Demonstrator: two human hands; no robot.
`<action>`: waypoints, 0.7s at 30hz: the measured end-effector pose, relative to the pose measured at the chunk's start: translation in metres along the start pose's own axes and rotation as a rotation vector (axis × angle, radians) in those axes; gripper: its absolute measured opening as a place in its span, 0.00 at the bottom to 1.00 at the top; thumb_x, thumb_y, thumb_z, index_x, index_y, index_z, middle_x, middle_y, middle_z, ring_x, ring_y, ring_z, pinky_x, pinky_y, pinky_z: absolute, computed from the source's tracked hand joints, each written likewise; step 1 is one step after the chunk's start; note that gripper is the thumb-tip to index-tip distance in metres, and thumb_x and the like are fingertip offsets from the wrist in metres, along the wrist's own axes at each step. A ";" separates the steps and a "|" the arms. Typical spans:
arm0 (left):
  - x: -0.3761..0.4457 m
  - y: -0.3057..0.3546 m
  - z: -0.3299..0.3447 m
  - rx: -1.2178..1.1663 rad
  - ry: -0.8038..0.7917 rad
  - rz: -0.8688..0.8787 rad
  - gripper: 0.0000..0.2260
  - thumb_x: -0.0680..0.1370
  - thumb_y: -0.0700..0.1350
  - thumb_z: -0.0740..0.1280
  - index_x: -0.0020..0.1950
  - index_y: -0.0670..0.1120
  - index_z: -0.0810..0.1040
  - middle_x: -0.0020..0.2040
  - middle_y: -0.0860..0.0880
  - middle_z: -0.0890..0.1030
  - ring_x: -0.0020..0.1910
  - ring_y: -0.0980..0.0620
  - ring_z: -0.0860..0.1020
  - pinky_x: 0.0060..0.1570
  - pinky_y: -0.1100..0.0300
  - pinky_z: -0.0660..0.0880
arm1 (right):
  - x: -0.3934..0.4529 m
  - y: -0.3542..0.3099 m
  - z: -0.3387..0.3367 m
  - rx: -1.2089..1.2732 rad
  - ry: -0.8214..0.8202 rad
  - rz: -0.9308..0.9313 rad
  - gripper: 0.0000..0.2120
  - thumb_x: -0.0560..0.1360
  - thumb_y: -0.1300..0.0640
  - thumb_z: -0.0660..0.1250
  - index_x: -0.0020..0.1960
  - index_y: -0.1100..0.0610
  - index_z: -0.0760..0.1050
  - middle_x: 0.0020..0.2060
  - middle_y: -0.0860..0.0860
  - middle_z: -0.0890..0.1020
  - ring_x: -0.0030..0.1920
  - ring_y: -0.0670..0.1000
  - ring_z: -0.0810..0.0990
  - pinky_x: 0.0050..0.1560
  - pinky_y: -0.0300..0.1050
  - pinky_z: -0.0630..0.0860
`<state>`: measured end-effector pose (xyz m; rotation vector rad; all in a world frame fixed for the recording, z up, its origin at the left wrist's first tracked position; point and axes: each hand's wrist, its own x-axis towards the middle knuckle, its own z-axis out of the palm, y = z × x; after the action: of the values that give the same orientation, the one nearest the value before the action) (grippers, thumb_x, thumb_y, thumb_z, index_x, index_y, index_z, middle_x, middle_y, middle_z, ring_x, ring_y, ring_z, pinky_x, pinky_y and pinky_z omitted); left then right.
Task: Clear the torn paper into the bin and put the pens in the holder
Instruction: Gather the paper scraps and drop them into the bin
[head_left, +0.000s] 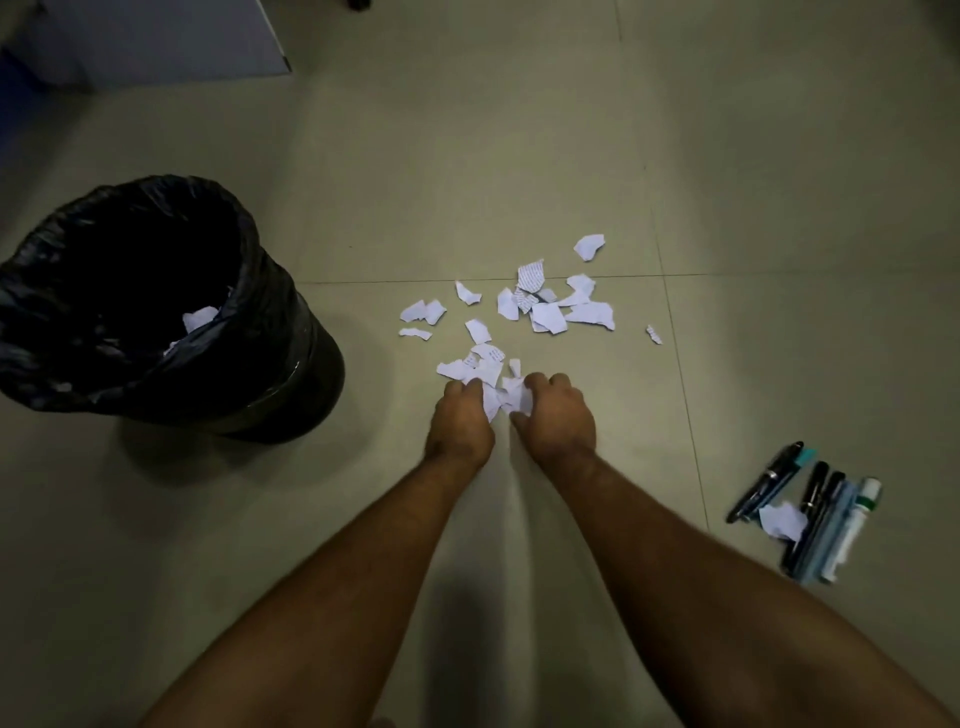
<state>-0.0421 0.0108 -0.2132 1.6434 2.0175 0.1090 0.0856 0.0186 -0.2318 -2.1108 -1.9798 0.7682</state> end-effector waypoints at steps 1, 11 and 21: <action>0.006 0.000 -0.001 -0.022 0.024 0.031 0.13 0.79 0.43 0.62 0.64 0.44 0.73 0.62 0.41 0.73 0.59 0.40 0.75 0.59 0.49 0.73 | 0.005 0.002 -0.002 0.006 0.040 0.003 0.20 0.75 0.47 0.67 0.64 0.55 0.72 0.57 0.58 0.74 0.56 0.62 0.75 0.47 0.52 0.75; 0.036 0.010 0.001 0.070 0.019 0.072 0.15 0.76 0.41 0.64 0.63 0.44 0.74 0.60 0.41 0.73 0.60 0.39 0.74 0.57 0.50 0.72 | 0.017 0.049 0.014 -0.182 0.383 -0.004 0.30 0.70 0.35 0.62 0.61 0.56 0.75 0.63 0.60 0.75 0.65 0.64 0.73 0.59 0.55 0.70; 0.097 0.000 -0.005 0.277 0.426 0.022 0.21 0.69 0.38 0.68 0.62 0.45 0.77 0.61 0.41 0.78 0.55 0.39 0.78 0.49 0.49 0.74 | 0.021 0.073 0.022 -0.162 0.434 -0.014 0.34 0.76 0.35 0.60 0.71 0.58 0.70 0.72 0.60 0.69 0.74 0.62 0.65 0.73 0.57 0.61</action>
<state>-0.0559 0.1027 -0.2430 1.9437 2.4184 0.2115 0.1399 0.0253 -0.2887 -2.1168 -1.8627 0.1273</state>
